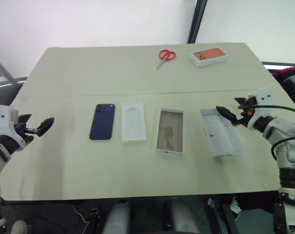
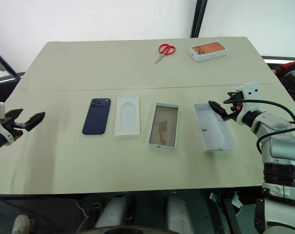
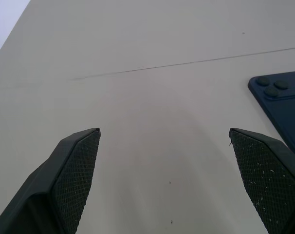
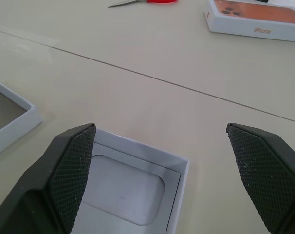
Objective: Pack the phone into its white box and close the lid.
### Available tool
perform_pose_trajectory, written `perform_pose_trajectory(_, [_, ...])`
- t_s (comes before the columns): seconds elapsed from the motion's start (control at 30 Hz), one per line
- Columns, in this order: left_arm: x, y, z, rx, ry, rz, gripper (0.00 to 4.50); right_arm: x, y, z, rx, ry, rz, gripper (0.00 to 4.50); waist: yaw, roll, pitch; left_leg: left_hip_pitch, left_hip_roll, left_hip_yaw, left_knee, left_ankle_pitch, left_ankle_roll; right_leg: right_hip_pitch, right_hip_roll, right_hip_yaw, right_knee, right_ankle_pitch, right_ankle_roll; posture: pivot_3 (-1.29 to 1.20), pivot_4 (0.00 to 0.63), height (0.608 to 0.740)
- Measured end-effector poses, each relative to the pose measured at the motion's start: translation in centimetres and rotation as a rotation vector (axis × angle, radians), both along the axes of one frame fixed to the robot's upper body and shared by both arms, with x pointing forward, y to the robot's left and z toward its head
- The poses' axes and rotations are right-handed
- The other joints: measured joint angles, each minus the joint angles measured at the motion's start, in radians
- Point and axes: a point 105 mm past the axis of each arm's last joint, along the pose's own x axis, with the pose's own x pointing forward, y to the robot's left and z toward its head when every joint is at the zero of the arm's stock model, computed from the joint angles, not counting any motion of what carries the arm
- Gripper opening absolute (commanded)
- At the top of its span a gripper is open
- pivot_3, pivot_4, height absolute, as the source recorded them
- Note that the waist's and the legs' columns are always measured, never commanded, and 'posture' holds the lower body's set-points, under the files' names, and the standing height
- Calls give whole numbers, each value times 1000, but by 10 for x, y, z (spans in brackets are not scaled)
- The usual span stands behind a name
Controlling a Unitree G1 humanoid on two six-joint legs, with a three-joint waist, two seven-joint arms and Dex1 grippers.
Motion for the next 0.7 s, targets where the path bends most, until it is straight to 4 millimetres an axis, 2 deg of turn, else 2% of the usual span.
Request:
perform_pose_trajectory(0.27, [3,-2,2,-9,-16,0,4443,0,10,-1,-23,0,33,4500,0,0,0,0,0,0,0,0,0,0,0,0,0,0,0,0,150,740])
perform_pose_trajectory(0.47, [12,-13,5,-28,-47,-15,4443,3,21,-3,-59,-3,55,4500,0,0,0,0,0,0,0,0,0,0,0,0,0,0,0,0,150,740])
perform_pose_trajectory(0.57, [19,-34,7,-35,-70,-66,4443,8,37,-1,-56,-19,89,4500,0,0,0,0,0,0,0,0,0,0,0,0,0,0,0,0,150,740])
perform_pose_trajectory(0.7, [26,-80,8,-68,-95,-168,4443,11,76,9,-74,-68,200,4500,0,0,0,0,0,0,0,0,0,0,0,0,0,0,0,0,150,740])
